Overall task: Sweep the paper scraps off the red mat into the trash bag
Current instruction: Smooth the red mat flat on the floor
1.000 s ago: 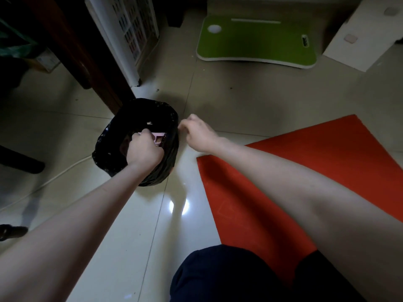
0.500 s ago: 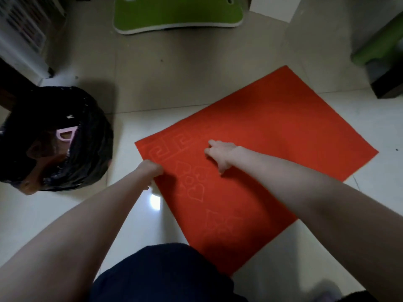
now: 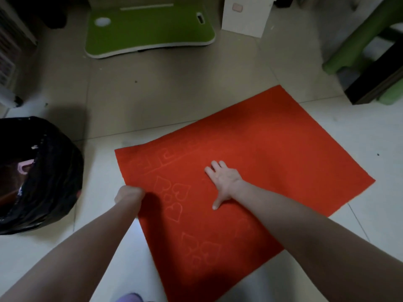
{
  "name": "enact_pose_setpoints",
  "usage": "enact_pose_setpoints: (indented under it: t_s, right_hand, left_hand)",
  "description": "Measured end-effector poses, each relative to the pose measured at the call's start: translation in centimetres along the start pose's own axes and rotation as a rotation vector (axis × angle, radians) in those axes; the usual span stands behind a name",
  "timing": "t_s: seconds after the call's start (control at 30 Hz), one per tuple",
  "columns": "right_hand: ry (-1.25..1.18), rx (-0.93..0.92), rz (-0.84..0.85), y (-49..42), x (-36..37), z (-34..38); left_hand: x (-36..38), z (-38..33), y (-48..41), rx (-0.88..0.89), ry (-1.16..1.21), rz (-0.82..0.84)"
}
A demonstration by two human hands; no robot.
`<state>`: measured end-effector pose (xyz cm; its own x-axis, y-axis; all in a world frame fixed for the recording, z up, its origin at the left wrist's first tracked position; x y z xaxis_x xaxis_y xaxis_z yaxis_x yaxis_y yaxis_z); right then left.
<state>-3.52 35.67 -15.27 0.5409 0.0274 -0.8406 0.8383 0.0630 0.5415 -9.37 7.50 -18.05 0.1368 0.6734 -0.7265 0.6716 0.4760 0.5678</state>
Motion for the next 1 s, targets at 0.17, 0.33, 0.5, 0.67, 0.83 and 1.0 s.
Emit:
enact_pose_setpoints:
  t_s: [0.17, 0.33, 0.5, 0.67, 0.83, 1.0]
  right_hand:
    - [-0.089, 0.073, -0.038, -0.2, 0.4, 0.1]
    - [-0.126, 0.117, -0.047, -1.2, 0.4, -0.1]
    - [-0.117, 0.125, -0.044, -1.7, 0.2, -0.5]
    - [-0.106, 0.123, -0.002, -1.4, 0.2, -0.4]
    - [-0.084, 0.124, 0.002, -0.9, 0.3, -0.6]
    - [-0.086, 0.146, -0.005, -0.1, 1.0, -0.7]
  left_hand:
    - [-0.6, -4.6, -2.2, 0.093, -0.178, -0.1]
    - [0.3, -7.2, -3.4, 0.089, -0.324, -0.126]
    - [1.4, -7.1, -3.9, 0.051, -0.389, -0.149]
    - [1.3, -7.1, -3.9, 0.097, -0.498, -0.094]
    - [1.5, -6.4, -3.7, 0.127, -0.492, -0.033]
    - [1.5, -6.0, -2.8, 0.141, -0.474, -0.032]
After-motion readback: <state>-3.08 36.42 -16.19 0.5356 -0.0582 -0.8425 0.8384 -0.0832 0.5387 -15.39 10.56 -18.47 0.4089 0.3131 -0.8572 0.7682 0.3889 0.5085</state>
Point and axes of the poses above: each hand's wrist, its own y-axis away from the middle knuckle, its own x-axis out of the palm, z = x × y, the point moved 6 cm from there along -y, towards the middle knuckle, and after that the axes turned 2 degrees about -z, right-handed, at the moved point
